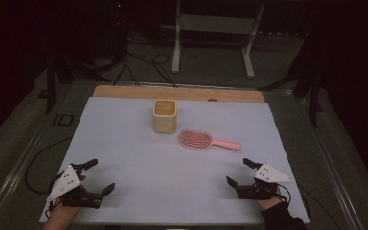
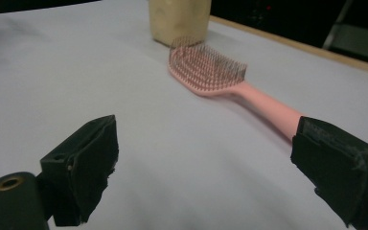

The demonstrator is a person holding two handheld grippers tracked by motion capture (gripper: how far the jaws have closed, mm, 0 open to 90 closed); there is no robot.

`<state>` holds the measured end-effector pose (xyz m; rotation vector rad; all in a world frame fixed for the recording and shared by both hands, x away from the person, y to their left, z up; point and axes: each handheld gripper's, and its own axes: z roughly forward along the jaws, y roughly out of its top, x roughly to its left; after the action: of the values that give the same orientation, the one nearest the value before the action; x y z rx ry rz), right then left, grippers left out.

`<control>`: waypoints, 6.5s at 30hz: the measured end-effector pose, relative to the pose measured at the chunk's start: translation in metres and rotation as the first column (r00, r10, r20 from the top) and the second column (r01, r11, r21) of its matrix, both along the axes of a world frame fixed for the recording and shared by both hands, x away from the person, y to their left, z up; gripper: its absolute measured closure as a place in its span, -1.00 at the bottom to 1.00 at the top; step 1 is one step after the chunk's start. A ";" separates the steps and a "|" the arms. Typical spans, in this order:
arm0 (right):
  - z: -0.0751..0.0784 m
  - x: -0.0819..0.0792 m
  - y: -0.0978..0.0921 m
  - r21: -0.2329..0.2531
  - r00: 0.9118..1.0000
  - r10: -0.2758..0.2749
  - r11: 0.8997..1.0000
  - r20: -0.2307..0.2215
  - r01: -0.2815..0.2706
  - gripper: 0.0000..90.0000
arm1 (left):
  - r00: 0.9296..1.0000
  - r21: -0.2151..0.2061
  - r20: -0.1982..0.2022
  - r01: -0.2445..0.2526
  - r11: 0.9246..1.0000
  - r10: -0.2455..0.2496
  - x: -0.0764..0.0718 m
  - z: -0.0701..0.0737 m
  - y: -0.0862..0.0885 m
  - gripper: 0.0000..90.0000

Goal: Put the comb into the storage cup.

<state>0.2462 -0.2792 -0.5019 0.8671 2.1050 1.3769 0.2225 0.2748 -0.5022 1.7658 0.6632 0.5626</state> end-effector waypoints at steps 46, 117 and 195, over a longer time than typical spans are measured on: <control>0.066 -0.014 0.017 -0.125 0.991 0.122 0.986 0.053 -0.115 -0.80 | 1.000 -0.017 -0.004 -0.017 1.000 0.017 -0.002 -0.001 0.001 -1.00; 0.057 0.166 0.011 -0.169 0.994 0.022 0.985 -0.106 -0.040 -0.63 | 1.000 -0.010 -0.003 -0.008 1.000 0.008 -0.003 -0.001 0.000 -1.00; 0.006 0.168 0.030 -0.391 0.962 0.025 0.911 -0.272 -0.134 1.00 | 1.000 -0.018 -0.011 -0.012 1.000 0.012 -0.003 -0.002 0.002 -1.00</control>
<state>0.4144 -0.2494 -0.4962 0.8277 2.5302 0.8377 0.2197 0.2767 -0.5042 1.7502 0.6852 0.5535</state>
